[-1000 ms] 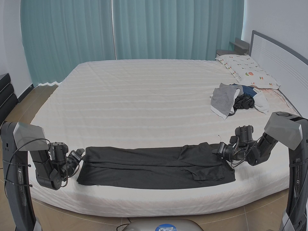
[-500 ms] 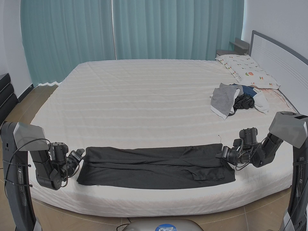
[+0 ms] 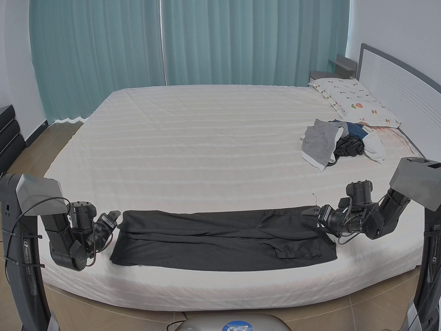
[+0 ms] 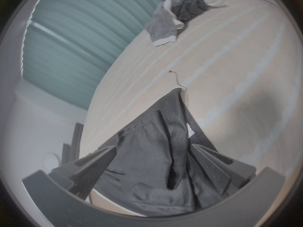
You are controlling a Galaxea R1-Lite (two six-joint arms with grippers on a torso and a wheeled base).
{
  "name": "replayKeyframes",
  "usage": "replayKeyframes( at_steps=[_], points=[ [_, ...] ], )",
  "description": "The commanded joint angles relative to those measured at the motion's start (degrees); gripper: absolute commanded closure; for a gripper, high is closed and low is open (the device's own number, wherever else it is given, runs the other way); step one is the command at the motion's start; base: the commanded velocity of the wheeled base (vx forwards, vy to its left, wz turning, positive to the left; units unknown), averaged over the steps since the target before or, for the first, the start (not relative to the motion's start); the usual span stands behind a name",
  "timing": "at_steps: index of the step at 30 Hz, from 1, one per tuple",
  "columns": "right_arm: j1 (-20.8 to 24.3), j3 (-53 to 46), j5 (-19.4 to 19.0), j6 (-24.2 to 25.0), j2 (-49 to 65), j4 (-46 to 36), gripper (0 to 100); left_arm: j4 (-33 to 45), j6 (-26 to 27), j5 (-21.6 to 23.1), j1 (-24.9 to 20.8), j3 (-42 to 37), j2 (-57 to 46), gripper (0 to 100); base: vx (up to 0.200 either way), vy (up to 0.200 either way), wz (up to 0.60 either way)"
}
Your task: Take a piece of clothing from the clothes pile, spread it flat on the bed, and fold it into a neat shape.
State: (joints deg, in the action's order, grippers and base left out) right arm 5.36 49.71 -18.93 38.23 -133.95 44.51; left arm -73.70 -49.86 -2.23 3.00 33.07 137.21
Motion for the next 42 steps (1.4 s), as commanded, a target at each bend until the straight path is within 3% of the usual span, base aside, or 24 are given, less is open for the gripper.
replayKeyframes(
  at_steps=[1, 5, 6, 8, 9, 11, 12, 13, 17, 25, 42],
  points=[
    [0.17, -4.54, 1.71, 8.88, 6.16, 0.14, 0, 1.81, 0.73, 2.76, -0.01, -0.82, -7.13, 0, 0.0, 0.0, 0.0],
    [0.09, -7.35, 3.9, 15.56, 7.65, 0.23, 0, 9.46, 7.58, 5.66, -0.01, 0.15, -10.64, 0, 0.0, 0.0, 0.0],
    [0.09, -7.61, 3.99, 15.82, 7.65, 0.23, 0, 9.98, 8.2, 5.75, -0.01, 0.24, -10.73, 0, 0.0, 0.0, 0.0],
    [-0.35, -10.34, 4.25, 16.7, 7.04, 3.66, 0, 14.03, 14.26, 6.1, -0.01, 2.52, -10.55, 0, 0.0, 0.0, 0.0],
    [-0.35, -10.34, 4.25, 16.7, 7.04, 3.66, 0, 14.03, 14.26, 6.1, -0.01, 2.52, -10.55, 0, 0.0, 0.0, 0.0],
    [-0.62, -13.41, 4.34, 16.61, 4.4, 10.78, 0, 18.25, 20.33, 7.33, -0.01, 5.6, -10.12, 0, 0.0, 0.0, 0.0],
    [-0.62, -13.41, 4.34, 16.61, 4.4, 10.78, 0, 18.25, 20.33, 7.33, -0.01, 5.6, -10.12, 0, 0.0, 0.0, 0.0],
    [-0.79, -16.67, 5.13, 16.44, 1.85, 18.69, 0, 22.64, 25.34, 9.09, -0.27, 7.36, -9.68, 0, 0.0, 0.0, 0.0],
    [-1.58, -22.12, 6.01, 16.09, -2.63, 34.59, 0, 30.02, 32.81, 13.31, -0.27, 10.61, -8.45, 0, 0.0, 0.0, 0.0],
    [-1.23, -24.22, 5.84, 15.82, -4.39, 39.6, 0, 37.84, 35.27, 13.48, -1.15, 18.43, -4.93, 0, 0.0, 0.0, 0.0],
    [-1.23, -24.31, 5.75, 15.56, -4.57, 39.69, 0, 37.23, 38.61, 11.46, -2.47, 19.57, -0.8, 0, 0.0, 0.0, 0.0]
  ],
)
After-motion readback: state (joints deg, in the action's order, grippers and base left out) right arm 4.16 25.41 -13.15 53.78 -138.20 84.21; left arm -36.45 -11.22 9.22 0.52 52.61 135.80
